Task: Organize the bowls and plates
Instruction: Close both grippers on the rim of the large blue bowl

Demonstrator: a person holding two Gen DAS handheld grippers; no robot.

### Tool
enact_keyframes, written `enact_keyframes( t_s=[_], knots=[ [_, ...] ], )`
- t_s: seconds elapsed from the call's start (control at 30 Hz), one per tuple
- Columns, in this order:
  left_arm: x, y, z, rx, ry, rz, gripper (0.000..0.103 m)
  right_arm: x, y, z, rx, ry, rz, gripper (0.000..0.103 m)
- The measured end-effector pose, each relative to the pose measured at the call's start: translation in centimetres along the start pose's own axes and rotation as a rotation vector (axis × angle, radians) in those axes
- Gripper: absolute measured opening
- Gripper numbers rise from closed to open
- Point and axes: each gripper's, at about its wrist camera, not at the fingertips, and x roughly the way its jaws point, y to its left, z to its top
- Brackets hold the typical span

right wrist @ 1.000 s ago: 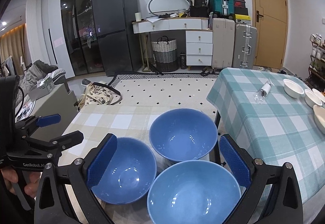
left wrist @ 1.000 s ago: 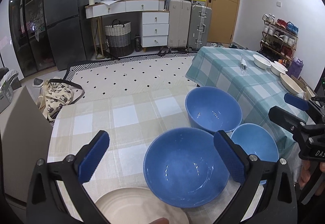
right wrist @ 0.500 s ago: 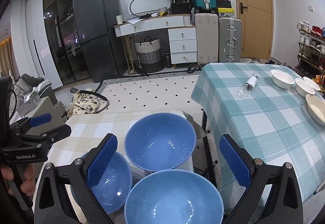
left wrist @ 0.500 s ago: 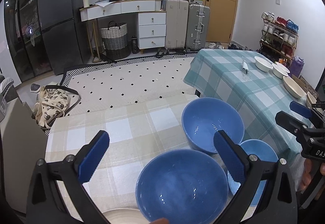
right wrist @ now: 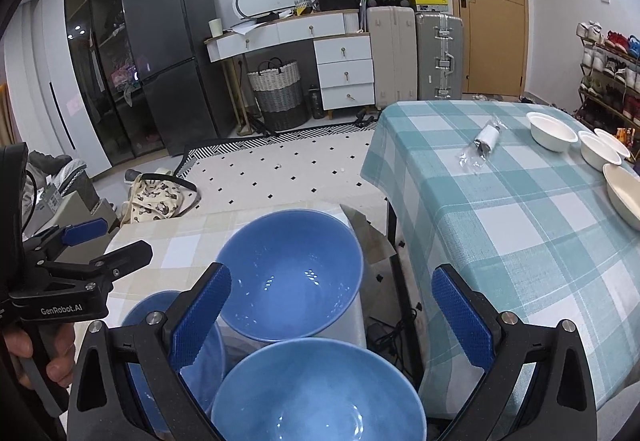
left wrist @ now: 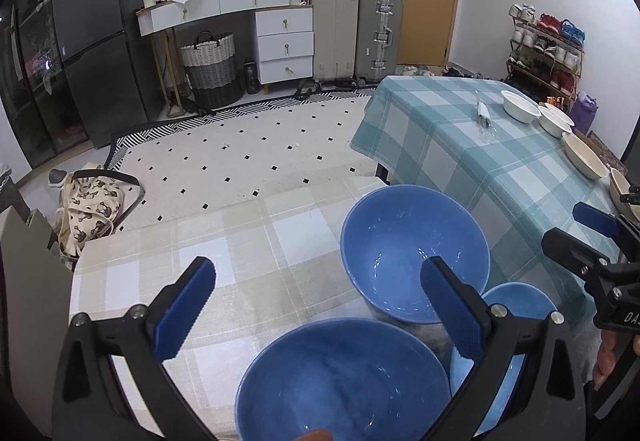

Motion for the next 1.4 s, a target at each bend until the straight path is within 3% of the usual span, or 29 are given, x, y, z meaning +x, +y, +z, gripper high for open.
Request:
enact_keyframes(
  t_s=[0.33, 0.83, 1.23, 1.33, 1.4],
  knots=[
    [3.2, 0.5, -0.4, -0.024, 0.055, -0.004, 0.103, 4.7, -1.7, -0.3, 0.019, 0.075, -0.014, 0.102],
    [7.2, 0.4, -1.2, -0.059, 0.128, -0.009, 0.100, 8.7, -2.1, -1.3, 0.033, 0.151, -0.021, 0.099],
    [8.7, -1.4, -1.7, -0.012, 0.168, -0.057, 0.081, 11.0, -2.1, -2.1, 0.045, 0.232, -0.030, 0.066],
    [8.6, -1.6, -1.6, -0.004, 0.163, -0.061, 0.065, 11.4, -2.0, -2.2, 0.047, 0.247, -0.028, 0.055],
    [8.8, -1.4, -1.7, -0.006, 0.175, -0.062, 0.059, 11.6, -2.0, -2.2, 0.046, 0.248, -0.026, 0.053]
  ],
)
